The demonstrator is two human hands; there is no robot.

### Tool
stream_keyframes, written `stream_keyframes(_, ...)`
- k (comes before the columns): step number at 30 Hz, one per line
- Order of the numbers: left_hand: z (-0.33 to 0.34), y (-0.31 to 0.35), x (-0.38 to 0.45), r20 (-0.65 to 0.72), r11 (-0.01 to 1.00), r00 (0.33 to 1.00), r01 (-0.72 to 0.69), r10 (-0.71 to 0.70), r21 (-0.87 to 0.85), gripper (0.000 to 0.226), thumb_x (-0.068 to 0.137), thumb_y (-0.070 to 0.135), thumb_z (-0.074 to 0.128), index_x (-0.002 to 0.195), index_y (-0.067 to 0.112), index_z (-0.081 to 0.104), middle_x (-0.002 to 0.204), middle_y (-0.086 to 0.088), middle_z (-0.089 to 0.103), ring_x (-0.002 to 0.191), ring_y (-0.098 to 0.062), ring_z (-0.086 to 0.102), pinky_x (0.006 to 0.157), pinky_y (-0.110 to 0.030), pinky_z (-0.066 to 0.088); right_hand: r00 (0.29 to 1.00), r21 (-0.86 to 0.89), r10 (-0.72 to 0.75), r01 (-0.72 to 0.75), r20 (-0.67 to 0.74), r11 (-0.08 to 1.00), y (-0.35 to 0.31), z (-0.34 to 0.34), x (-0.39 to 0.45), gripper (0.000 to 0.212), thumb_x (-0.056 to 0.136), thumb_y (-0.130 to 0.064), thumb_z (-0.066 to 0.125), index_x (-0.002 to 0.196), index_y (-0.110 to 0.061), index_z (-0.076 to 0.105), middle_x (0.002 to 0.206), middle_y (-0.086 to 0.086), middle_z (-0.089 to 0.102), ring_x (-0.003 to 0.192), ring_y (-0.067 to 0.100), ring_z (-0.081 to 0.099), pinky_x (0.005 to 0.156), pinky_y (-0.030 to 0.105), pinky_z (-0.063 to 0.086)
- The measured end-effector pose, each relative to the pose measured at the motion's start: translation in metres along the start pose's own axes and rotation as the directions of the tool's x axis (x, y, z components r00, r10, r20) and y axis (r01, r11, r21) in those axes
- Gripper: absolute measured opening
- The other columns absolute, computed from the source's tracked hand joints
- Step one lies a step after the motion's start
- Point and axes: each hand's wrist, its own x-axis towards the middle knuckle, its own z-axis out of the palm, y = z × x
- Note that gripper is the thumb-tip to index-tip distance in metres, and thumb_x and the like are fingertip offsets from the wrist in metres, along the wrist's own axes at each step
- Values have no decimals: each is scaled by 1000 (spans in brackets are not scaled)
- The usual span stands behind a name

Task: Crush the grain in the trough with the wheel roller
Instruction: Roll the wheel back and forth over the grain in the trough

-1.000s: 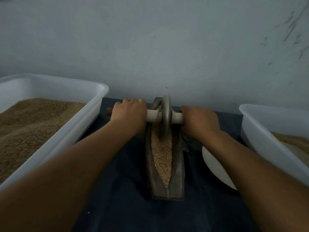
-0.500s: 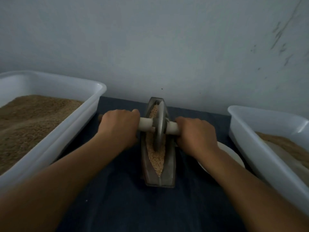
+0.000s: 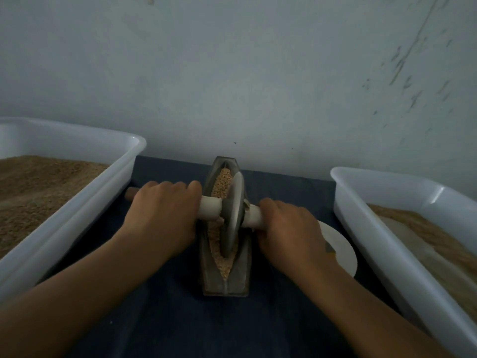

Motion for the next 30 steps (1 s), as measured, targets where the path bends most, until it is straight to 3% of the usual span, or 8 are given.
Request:
stream_keyframes(4,10,0,21,66,999,997,32,-31,-23,46,78,45,71,97,29,32,94,6,59,82,-15,59,73,-32,43,999,-38,9,-8,31,999,8,19,23,23,82,-35,67,100,-26,56,89,-7,64,74,16,59,61,31,39)
stream_keyframes(8,21,-5,44,126,996,989,83,-78,-38,44,81,36,70,108,24,38,101,-1,61,88,-21,61,71,-36,44,998,-108,34,-29,48,994,15,36,56,33,78,-36,67,108,-26,56,93,-4,66,80,22,63,59,32,30)
stream_keyframes(11,28,-7,63,161,991,981,119,-108,-62,43,83,33,70,111,20,41,105,-6,62,93,-26,62,68,-38,41,993,-63,58,-52,101,997,23,42,80,39,79,-36,67,116,-26,57,102,1,68,90,27,65,63,32,33)
stream_keyframes(16,31,-9,84,201,982,968,171,-152,-82,41,82,33,70,114,23,47,104,-5,62,92,-27,60,69,-39,40,976,-25,88,-85,199,996,29,47,100,37,83,-37,66,117,-28,55,103,4,66,90,29,64,62,32,39)
stream_keyframes(25,25,-11,56,192,988,977,114,-92,-107,32,80,34,68,100,27,44,95,0,59,89,-26,59,67,-37,40,994,-75,47,-40,103,996,21,35,70,20,79,-36,66,98,-30,61,87,-2,66,79,25,62,55,29,29)
stream_keyframes(30,15,-7,29,166,993,985,67,-50,-101,37,77,40,69,96,31,38,84,8,48,75,-18,49,64,-35,39,999,-89,1,3,43,996,10,16,35,22,80,-40,69,96,-30,58,84,-7,64,74,21,62,54,29,25)
